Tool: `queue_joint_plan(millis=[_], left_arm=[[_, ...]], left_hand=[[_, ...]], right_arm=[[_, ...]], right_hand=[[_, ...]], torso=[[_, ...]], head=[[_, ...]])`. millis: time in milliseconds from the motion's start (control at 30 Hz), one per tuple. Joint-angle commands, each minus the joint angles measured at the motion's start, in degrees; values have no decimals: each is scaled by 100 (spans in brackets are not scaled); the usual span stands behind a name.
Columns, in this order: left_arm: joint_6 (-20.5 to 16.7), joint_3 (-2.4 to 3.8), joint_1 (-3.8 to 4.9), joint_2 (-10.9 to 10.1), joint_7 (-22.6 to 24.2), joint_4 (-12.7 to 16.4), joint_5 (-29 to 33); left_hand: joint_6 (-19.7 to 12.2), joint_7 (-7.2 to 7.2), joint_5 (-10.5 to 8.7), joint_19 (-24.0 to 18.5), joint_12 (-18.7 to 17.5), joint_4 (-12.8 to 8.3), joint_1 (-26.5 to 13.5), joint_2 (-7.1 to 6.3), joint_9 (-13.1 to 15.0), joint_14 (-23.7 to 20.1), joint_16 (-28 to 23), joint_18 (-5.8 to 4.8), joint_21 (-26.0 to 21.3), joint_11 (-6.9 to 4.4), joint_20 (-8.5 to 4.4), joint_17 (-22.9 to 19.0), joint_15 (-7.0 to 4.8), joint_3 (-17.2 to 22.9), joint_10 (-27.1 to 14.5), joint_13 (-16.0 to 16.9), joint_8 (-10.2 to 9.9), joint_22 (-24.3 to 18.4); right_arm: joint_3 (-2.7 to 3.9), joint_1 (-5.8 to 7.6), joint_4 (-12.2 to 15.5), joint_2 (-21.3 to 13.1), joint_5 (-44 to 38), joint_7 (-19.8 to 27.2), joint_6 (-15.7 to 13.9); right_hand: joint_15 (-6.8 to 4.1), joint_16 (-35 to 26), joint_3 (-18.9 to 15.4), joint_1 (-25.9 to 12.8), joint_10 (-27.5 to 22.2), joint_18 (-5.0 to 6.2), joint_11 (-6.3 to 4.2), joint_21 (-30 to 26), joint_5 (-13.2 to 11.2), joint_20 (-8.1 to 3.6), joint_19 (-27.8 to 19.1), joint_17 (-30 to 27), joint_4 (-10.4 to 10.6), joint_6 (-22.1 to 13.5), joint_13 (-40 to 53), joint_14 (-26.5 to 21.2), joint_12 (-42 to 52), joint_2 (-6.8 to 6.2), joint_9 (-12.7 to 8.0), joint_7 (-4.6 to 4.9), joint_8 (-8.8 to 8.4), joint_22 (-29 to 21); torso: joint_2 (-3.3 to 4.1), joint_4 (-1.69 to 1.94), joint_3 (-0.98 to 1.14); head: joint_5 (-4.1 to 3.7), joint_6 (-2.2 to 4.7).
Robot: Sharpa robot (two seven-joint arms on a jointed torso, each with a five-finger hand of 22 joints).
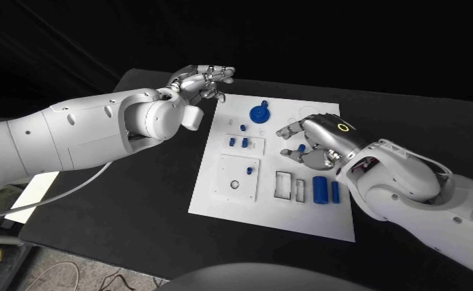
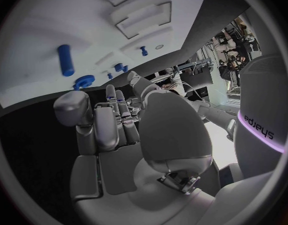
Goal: Assemble the parts on the task board
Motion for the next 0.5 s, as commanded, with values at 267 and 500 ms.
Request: queue_joint_plan(millis=[267,500], left_arm=[[118,3,5,-11,62,32,-102],[108,3,5,-16,42,32,-104]], left_hand=[[-34,8,12,4,32,-33,26,14,-2,-32,1,116,-10,-4,31,-2,9,-4,-55,6,27,9],[-37,7,13,5,40,-42,36,14,-1,-31,4,116,-7,-6,31,2,8,-1,-60,7,31,12]], right_arm=[[49,240,44,-359,264,-358,643],[50,261,-60,-314,248,-630,1287]], right_hand=[[-7,2,-204,73,-88,62,16,-5,-16,7,68,14,24,-17,-18,188,-51,-16,1,-7,-4,32],[-2,13,-279,110,-102,62,19,-9,-45,11,82,17,46,3,-18,195,-59,35,3,14,-1,26]], torso=[[-11,-37,9],[-9,-24,1]], head=[[-132,90],[-161,51]])
